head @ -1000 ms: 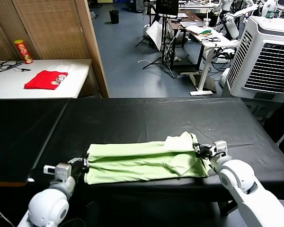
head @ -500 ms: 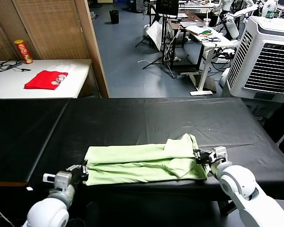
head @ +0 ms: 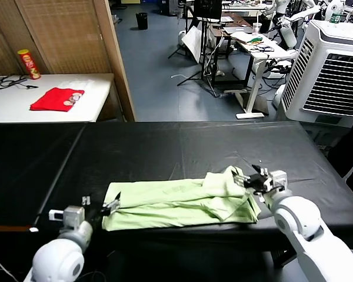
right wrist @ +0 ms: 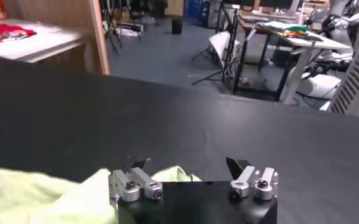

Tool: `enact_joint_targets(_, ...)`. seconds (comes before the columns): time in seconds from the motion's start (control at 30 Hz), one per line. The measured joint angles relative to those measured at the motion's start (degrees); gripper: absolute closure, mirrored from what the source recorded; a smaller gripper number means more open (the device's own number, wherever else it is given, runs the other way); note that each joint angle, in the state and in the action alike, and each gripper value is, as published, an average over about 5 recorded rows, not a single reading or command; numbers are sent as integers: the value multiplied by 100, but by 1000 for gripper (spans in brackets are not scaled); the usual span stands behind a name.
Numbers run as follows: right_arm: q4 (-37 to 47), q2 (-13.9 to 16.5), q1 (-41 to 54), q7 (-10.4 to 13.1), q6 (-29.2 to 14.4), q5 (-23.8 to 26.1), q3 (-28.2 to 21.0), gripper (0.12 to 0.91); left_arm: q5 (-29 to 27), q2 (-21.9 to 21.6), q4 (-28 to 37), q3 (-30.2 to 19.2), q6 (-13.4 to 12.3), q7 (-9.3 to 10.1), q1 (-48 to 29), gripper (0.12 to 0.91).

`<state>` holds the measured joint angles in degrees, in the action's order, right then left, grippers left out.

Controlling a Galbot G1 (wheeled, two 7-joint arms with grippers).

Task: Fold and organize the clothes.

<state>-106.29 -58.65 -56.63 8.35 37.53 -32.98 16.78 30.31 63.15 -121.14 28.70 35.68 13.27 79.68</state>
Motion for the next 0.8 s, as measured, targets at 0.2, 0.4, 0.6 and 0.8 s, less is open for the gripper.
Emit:
enact_joint_targets(0.2,303,-166,69,6,10,19,-70,262,153,67,444,-168,-18,-42,-418,232)
enact_joint_targets(0.4,511,-277,113,-30,-12,15,-112,431,171,85,754,-203,-18,-74,-527,233)
enact_joint_targets(0.6,549,-391,92,-17,-59,39,-131,691,307,115,960,-166,-150,-173,-581,420)
enact_joint_targets(0.8,477,-497,-20,113,-297,191,-75,899,65,201,1142,-164,-361,-183,-613,754)
